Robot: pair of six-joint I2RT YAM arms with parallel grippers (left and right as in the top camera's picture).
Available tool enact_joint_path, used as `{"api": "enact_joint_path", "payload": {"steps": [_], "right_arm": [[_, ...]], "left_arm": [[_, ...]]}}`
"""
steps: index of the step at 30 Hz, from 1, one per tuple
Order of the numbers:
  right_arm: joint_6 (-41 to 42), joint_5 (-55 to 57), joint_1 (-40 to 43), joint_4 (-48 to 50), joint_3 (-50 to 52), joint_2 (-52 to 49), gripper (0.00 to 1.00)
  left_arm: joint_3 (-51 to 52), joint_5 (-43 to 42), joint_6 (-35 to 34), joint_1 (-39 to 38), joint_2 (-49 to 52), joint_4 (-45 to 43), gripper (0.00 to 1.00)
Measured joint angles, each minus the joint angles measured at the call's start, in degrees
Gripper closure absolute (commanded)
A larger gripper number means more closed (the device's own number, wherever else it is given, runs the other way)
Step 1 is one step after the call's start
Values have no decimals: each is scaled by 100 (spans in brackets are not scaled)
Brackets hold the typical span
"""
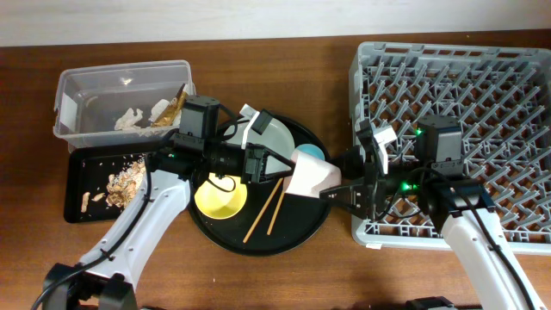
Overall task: Sort waste into correct bins and load items into the dishwasher rack
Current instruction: 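Hand the pink cup from the left gripper to the right gripper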
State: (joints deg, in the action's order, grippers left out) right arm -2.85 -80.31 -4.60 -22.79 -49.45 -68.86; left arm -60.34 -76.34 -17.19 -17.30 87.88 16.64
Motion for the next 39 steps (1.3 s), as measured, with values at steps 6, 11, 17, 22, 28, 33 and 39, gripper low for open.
{"api": "enact_joint_path", "payload": {"steps": [6, 11, 17, 22, 28, 33, 39], "right_arm": [[-15, -66, 0, 13, 0, 0, 11], [-13, -83, 0, 13, 0, 0, 14], [-2, -79, 0, 118, 0, 0, 26], [-11, -63, 0, 181, 0, 0, 28], [-15, -57, 0, 184, 0, 0, 33], [-4, -7, 0, 184, 0, 0, 36], [9, 402, 0, 55, -2, 0, 44]], "left_arm": [[0, -37, -140, 0, 0, -170, 100], [0, -68, -501, 0, 0, -581, 100], [0, -118, -627, 0, 0, -608, 100], [0, -188, -647, 0, 0, -623, 100], [0, -234, -647, 0, 0, -623, 98], [0, -116, -664, 0, 0, -625, 49], [-33, 826, -529, -2, 0, 50, 42]]}}
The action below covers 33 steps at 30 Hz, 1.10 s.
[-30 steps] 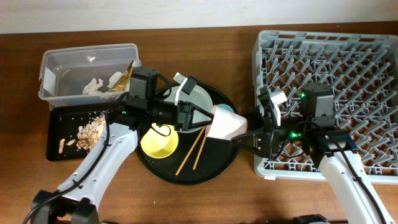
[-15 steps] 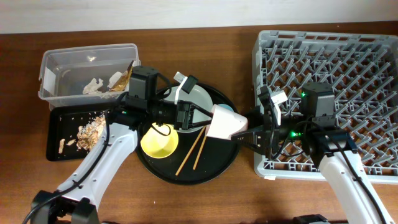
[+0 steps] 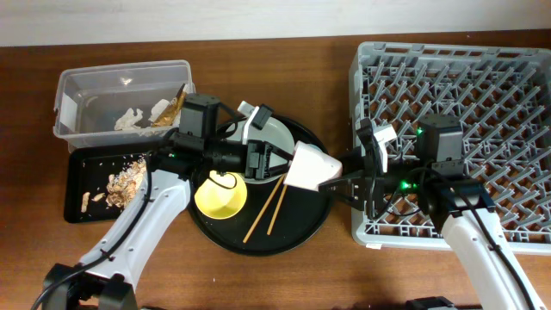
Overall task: Sort waste into correct bins and load items into the dishwasher rack
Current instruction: 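Hand the pink cup from the left gripper to the right gripper, then place the pink cup upside down in the dish rack with the right gripper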
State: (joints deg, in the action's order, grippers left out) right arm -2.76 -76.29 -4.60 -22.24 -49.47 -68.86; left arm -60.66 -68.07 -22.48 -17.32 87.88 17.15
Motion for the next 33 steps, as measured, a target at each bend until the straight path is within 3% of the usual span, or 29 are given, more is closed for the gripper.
{"api": "enact_joint_path", "payload": {"steps": [6, 10, 17, 26, 33], "right_arm": [[33, 1652, 0, -699, -2, 0, 50], [48, 2557, 76, -1504, -166, 13, 50], [70, 4275, 1209, -3635, -1753, 98, 50], [396, 6358, 3311, -4446, -2640, -81, 50], [800, 7217, 4415, -4463, -2699, -1145, 49]], "left_arm": [[-4, 2026, 450, 96, 0, 1093, 39], [-11, 2896, 645, 476, 0, 1620, 38], [-9, 4553, 968, 850, -420, 2363, 35], [-9, 5165, 1038, 850, -474, 2472, 35], [-9, 5209, 1056, 850, -474, 2520, 35]]}}
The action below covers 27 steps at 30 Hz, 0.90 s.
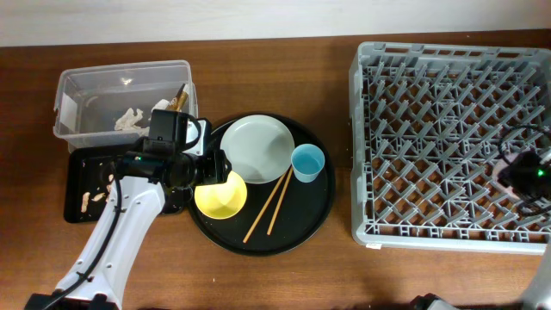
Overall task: Sort waste into correct bins and load items into the dishwasher rack
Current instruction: 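Place the pink cup upside down in the dish rack with the right gripper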
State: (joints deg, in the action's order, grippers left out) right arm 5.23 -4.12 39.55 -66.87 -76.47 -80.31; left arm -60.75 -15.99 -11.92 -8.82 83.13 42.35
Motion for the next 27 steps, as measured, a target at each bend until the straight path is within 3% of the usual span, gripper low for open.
{"api": "enact_joint_path", "payload": {"steps": [3, 6, 8, 17, 21, 27], "right_arm": [[61, 50, 212, -4, 0, -603, 45], [81, 94, 306, 7, 0, -931, 21], [94, 83, 306, 22, 0, -1095, 17], [7, -1202, 306, -48, -168, -1161, 20], [-57, -1700, 125, -323, -192, -590, 19], [-133, -1797, -1014, -544, -251, 164, 17]], "left_arm": [[0, -2, 0, 0, 0, 11, 35], [0, 0, 0, 0, 0, 22, 35], [0, 0, 2, 0, 0, 22, 34], [0, -4, 26, -7, 0, -142, 34], [4, -28, 57, -229, 0, -1003, 30], [-7, -24, 85, -946, 122, -2297, 29]]}}
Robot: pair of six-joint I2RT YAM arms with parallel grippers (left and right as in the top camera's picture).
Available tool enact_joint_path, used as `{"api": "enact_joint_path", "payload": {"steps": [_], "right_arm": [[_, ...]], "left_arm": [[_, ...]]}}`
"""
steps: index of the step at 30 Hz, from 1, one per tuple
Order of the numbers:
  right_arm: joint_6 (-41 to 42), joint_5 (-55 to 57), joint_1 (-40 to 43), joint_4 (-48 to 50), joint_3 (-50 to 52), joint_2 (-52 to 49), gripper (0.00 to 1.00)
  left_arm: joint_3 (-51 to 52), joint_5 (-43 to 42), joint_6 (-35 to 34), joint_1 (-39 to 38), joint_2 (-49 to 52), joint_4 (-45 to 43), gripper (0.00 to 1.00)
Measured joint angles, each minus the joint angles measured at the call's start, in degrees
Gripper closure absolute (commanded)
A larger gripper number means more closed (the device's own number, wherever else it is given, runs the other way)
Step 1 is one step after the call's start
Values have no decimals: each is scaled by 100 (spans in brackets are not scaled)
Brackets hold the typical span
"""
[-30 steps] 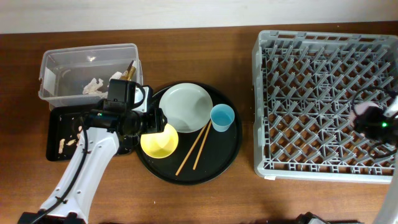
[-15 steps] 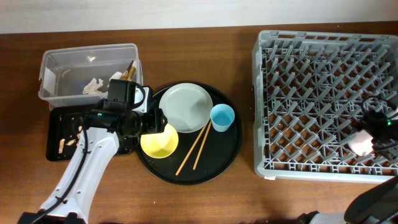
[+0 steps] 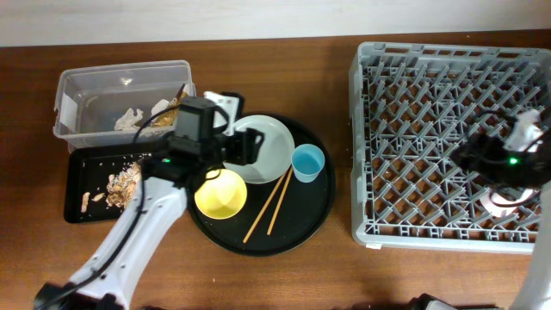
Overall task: Sort waste into correct bins and load items into the dishwasher rack
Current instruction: 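Place the pink cup upside down in the dish rack with the right gripper, then grasp the blue cup with the left gripper and lift it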
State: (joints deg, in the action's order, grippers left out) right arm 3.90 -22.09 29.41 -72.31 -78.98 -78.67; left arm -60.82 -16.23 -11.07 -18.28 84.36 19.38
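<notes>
A grey-white plate (image 3: 274,148), a yellow bowl (image 3: 219,195), a blue cup (image 3: 307,162) and a pair of chopsticks (image 3: 270,205) lie on the round black tray (image 3: 310,215). My left gripper (image 3: 247,144) hovers at the plate's left rim, and its fingers look open. At the right edge, my right gripper (image 3: 475,157) is above the grey dishwasher rack (image 3: 413,112). Its fingers are too dark to read. A white cup (image 3: 504,201) sits in the rack just below that arm.
A clear plastic bin (image 3: 95,90) holding paper scraps and a wooden stick stands at the back left. In front of it lies a flat black tray (image 3: 82,176) with food crumbs. Brown table surrounds everything.
My left gripper has moved right, from beside the yellow bowl to the plate's left rim. The right arm has shifted further into view over the rack, and the white cup shows beneath it.
At first both grippers met over the round tray, the right one shut on the white cup. Then the cup was a little further left. After that the right arm was at the rack's right side and the left arm was drawn back. Now the cup is in the rack.
</notes>
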Motion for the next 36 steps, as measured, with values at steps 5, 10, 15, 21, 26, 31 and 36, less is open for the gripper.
{"api": "enact_joint_path", "payload": {"steps": [5, 10, 15, 21, 26, 31, 36], "right_arm": [[-9, 212, -855, -96, 0, 42, 16], [-7, 348, -1233, -96, 0, 42, 15], [-7, 424, -1274, -96, 0, 42, 14], [-9, 426, -1274, -96, 0, 42, 12], [-9, 538, -1274, -101, 0, 42, 7], [-33, 693, -1274, -105, 0, 42, 3], [-208, 455, -1274, -105, 0, -4, 3]], "left_arm": [[-7, -2, -2, -581, 756, -787, 29], [-4, -2, -2, -1025, 1484, -1235, 30], [-4, -2, 37, -1119, 1875, -1362, 65], [-4, 2, 72, -1117, 2024, -1123, 99], [-4, 0, 61, -1117, 2024, -962, 100], [-4, -328, -212, -1012, 1858, -778, 99], [-4, -1886, -883, -52, 1078, -734, 99]]}}
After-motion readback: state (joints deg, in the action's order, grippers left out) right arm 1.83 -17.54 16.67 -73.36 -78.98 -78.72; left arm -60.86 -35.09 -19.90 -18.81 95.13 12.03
